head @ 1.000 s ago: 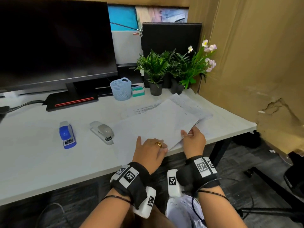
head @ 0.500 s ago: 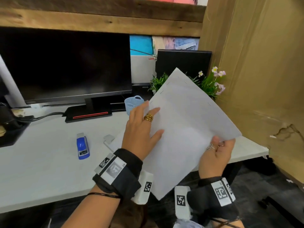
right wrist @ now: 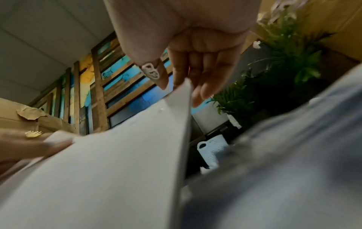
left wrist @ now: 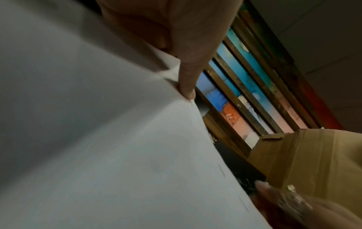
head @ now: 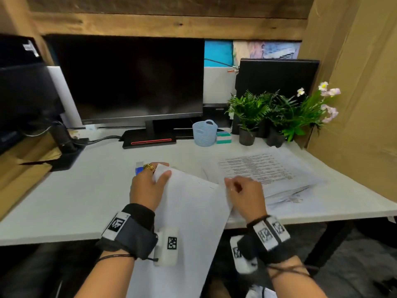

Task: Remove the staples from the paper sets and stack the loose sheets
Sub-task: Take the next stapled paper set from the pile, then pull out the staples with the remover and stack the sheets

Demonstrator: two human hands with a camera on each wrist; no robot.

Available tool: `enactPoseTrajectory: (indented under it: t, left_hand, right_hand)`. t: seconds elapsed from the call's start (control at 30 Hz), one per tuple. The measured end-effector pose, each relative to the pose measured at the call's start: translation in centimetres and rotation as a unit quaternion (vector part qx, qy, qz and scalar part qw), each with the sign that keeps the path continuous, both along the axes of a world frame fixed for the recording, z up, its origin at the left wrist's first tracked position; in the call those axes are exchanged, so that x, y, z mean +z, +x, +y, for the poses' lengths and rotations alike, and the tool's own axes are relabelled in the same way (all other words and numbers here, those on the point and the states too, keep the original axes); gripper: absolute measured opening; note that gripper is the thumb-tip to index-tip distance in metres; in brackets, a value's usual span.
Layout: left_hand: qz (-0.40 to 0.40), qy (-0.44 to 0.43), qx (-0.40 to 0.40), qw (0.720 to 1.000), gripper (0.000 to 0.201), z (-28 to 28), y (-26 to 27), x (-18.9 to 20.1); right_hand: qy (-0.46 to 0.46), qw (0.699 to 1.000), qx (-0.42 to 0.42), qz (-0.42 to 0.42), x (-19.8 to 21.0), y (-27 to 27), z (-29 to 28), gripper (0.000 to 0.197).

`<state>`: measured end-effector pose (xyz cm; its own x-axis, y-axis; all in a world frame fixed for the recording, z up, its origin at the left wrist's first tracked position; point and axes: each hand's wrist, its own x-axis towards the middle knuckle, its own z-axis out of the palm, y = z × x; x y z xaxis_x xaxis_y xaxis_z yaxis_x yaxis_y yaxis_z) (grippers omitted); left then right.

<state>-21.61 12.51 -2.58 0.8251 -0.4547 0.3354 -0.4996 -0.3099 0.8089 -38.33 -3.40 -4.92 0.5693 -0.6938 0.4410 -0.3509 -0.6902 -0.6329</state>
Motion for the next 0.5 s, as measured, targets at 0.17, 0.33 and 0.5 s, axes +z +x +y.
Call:
enactPoseTrajectory:
  t: [0.17,0.33,0.5]
  left_hand:
    - [-0.022,0.02,0.019,0.999,0.017,2.0,1.1,-0.6]
    - [-0.012,0.043,-0.009,0.999,0.016,3.0,1.3,-1.1]
    - [-0.027,0.107,-0.017,0.994,0.018,3.7,1.7,-1.7]
  right_hand:
    - [0.013,0.989,-0.008,0.145,3.7,8.7,-1.8,0.037]
    - [0.051,0.923,0.071,0.375,2.9,14.4,-1.5,0.067]
    - [0.079,0.893,0.111,0.429,1.9,16.2,0.2,0.059]
